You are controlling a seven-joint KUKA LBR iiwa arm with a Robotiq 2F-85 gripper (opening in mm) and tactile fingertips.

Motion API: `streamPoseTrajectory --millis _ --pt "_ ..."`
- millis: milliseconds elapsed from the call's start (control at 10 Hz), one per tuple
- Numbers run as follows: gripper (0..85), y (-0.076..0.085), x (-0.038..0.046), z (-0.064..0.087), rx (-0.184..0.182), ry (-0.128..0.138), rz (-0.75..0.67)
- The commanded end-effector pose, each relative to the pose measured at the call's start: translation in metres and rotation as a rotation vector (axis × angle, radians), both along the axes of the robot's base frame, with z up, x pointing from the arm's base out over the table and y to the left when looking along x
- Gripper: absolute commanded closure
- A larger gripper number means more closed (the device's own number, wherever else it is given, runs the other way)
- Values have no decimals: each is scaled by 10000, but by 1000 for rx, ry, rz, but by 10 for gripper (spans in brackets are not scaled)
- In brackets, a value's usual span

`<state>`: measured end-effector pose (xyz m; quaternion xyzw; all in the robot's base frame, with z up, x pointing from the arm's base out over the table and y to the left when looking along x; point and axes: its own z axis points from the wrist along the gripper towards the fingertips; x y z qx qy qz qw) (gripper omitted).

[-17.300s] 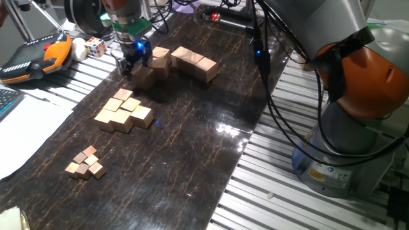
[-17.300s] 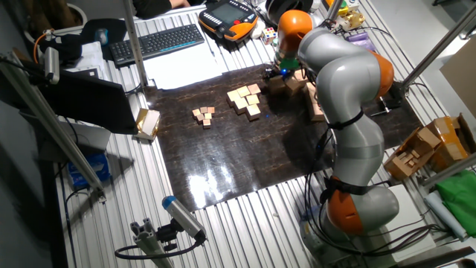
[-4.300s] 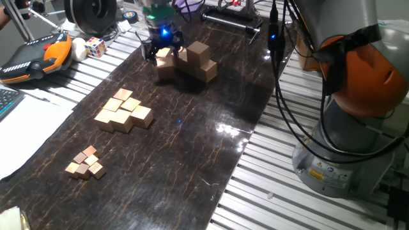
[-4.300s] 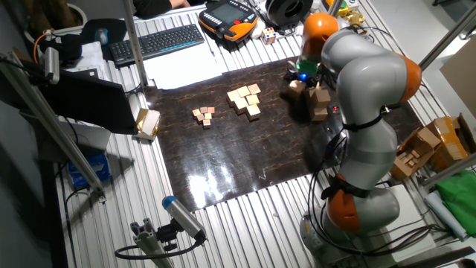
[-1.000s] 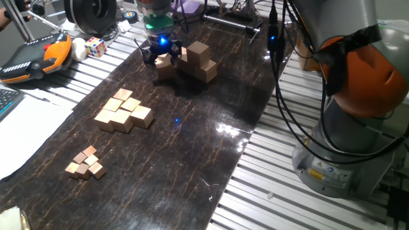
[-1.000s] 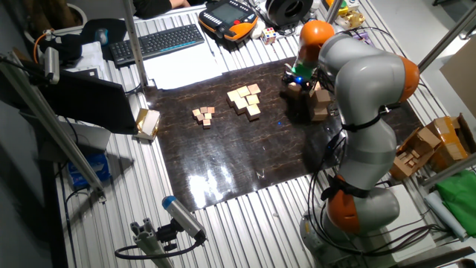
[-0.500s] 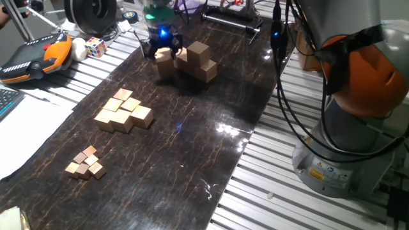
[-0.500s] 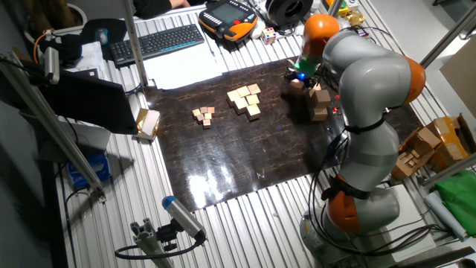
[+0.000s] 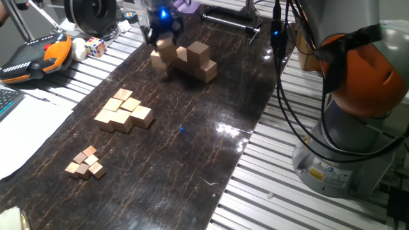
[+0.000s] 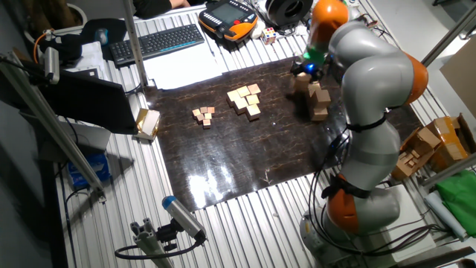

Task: Stack the blocks into a pyramid shape

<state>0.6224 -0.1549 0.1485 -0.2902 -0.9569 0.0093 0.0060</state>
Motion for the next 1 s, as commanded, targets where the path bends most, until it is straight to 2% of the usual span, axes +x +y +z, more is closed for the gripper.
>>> streamPoseTrajectory --millis 0,100,300,500,700,900 --pt "177 -96 8 39 5 23 181" --pt "190 -179 12 54 4 36 248" --pt "197 -256 -7 46 1 41 319" --pt "207 -322 -65 57 -17 34 406" --pt "230 -374 -111 50 4 32 434" --pt "233 -360 -146 34 -8 25 448"
